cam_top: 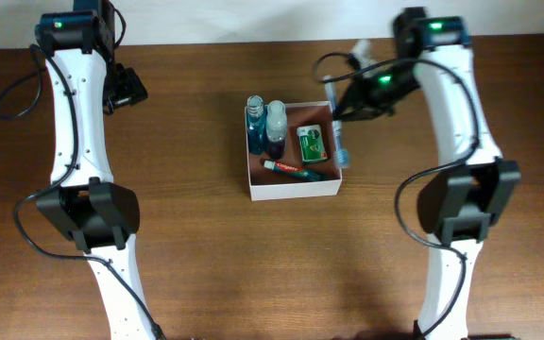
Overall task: Pack container
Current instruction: 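Grasp the blue toothbrush and carry it over the box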
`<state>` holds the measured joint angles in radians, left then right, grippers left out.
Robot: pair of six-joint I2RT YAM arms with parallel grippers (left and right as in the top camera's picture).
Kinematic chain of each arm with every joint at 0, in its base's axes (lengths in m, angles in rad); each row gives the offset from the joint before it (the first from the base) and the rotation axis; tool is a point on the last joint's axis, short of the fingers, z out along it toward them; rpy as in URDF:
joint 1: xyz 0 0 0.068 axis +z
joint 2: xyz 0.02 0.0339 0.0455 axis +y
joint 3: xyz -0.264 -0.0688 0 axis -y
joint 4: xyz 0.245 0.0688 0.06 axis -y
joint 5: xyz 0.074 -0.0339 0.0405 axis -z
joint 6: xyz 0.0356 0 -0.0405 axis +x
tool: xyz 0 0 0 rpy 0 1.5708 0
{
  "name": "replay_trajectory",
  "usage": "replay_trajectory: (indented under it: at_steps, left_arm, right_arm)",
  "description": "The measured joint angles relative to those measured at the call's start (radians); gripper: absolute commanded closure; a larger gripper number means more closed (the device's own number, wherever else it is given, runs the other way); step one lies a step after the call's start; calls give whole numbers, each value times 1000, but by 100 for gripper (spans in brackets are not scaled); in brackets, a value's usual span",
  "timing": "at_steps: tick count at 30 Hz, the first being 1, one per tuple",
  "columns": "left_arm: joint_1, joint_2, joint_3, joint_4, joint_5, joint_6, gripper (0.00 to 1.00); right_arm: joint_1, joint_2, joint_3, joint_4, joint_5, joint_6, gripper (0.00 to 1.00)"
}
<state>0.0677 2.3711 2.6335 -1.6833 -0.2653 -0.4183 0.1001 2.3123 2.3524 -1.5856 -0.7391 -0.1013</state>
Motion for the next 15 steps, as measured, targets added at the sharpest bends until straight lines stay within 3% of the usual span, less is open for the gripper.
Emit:
replay_trajectory:
  at_steps: [6, 15]
  left_arm:
    - [0, 0, 0, 0, 0, 0, 1]
    - [0, 0, 0, 0, 0, 0, 1]
  right_arm:
    - [77, 0, 0, 97, 69, 182, 96]
    - [130, 0, 0, 101, 250, 746, 96]
